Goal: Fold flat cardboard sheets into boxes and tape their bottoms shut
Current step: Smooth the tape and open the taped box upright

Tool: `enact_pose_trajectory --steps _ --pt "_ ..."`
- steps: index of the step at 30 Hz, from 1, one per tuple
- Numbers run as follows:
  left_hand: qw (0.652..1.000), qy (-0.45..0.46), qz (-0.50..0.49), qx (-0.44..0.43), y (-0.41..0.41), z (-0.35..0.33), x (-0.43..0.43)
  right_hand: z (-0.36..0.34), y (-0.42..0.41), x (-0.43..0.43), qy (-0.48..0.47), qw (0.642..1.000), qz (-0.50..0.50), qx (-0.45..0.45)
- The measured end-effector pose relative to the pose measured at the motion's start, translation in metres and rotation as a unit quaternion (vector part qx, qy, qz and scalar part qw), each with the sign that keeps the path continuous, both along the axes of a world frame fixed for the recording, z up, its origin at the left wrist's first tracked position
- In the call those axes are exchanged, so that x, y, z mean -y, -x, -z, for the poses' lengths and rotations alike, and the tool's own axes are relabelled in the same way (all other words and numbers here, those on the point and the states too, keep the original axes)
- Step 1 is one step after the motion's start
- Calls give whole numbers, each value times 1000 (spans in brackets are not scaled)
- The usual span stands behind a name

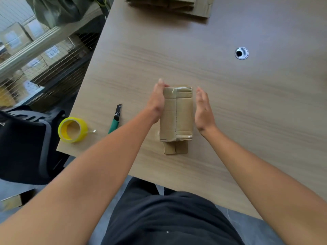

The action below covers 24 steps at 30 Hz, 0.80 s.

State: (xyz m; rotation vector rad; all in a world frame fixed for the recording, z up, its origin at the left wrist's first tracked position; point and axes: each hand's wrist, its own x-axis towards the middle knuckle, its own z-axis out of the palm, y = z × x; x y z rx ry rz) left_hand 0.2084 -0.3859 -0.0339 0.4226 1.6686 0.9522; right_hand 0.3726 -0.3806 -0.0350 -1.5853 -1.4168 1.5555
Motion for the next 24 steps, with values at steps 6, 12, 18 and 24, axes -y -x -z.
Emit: enact_pose_trajectory --steps 6,12,18,24 --pt "958 -158 47 -236 -11 -32 83 -11 -36 96 -39 998 -47 0" --pt "961 -173 126 -175 -28 2 131 4 -1 117 -32 999 -14 -31" --pt "984 -162 -5 74 -33 27 119 30 13 109 3 987 108 -118" --pt "993 -101 61 23 -6 12 108 26 22 121 -114 970 196 86"
